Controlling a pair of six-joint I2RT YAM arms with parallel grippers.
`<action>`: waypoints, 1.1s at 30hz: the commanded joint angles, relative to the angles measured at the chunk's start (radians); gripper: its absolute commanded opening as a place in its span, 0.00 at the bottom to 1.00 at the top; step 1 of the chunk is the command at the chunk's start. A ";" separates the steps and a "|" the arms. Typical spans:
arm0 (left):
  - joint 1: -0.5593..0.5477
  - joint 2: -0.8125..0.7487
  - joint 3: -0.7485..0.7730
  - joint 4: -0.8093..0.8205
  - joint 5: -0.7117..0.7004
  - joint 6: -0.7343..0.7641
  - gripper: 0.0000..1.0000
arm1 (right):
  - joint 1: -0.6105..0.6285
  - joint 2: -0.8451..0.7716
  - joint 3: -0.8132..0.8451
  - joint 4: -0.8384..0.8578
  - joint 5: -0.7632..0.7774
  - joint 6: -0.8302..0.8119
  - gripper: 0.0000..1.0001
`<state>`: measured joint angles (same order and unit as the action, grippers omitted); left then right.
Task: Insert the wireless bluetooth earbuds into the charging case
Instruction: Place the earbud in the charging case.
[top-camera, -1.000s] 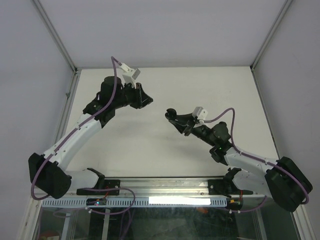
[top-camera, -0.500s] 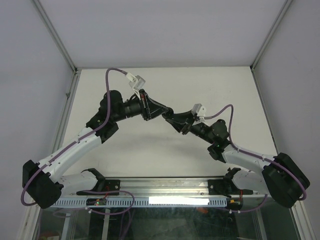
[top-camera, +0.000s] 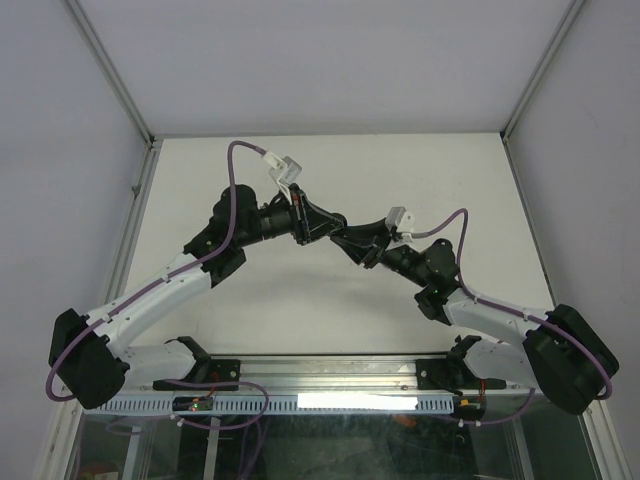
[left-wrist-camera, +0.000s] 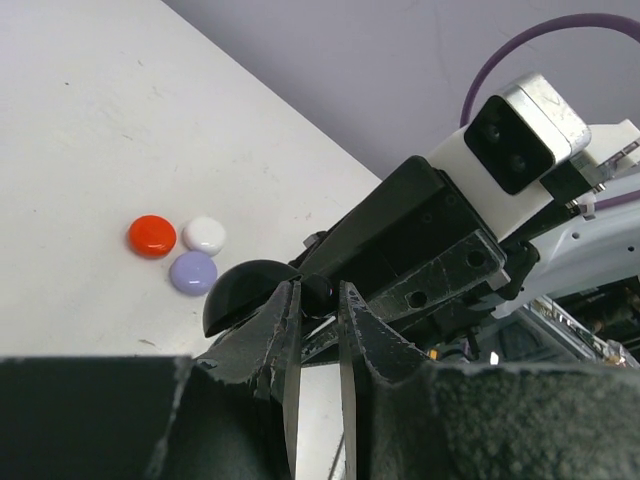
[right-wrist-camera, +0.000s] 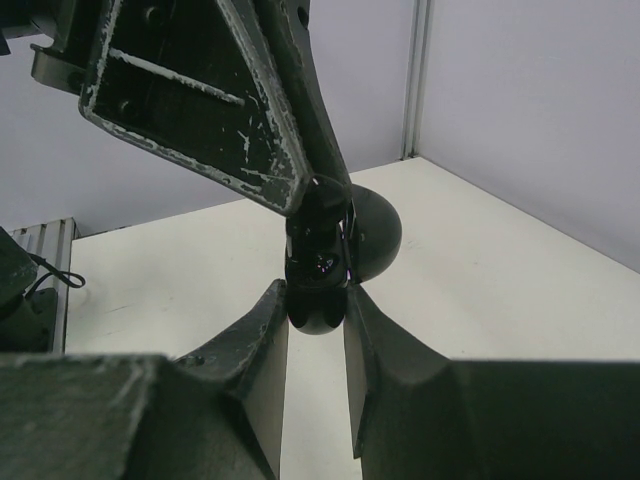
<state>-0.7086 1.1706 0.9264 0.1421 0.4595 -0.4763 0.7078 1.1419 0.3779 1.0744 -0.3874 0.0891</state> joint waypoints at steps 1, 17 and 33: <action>-0.015 -0.006 0.004 0.030 -0.048 0.042 0.12 | 0.005 -0.028 0.026 0.072 -0.010 0.009 0.00; -0.023 0.004 0.030 -0.044 -0.072 0.083 0.14 | 0.005 -0.049 0.014 0.076 0.012 0.006 0.00; -0.023 -0.022 0.076 -0.172 -0.173 0.155 0.18 | 0.005 -0.063 0.014 0.073 0.002 0.008 0.00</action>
<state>-0.7341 1.1702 0.9665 0.0193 0.3515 -0.3748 0.7078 1.1278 0.3756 1.0451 -0.3855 0.0891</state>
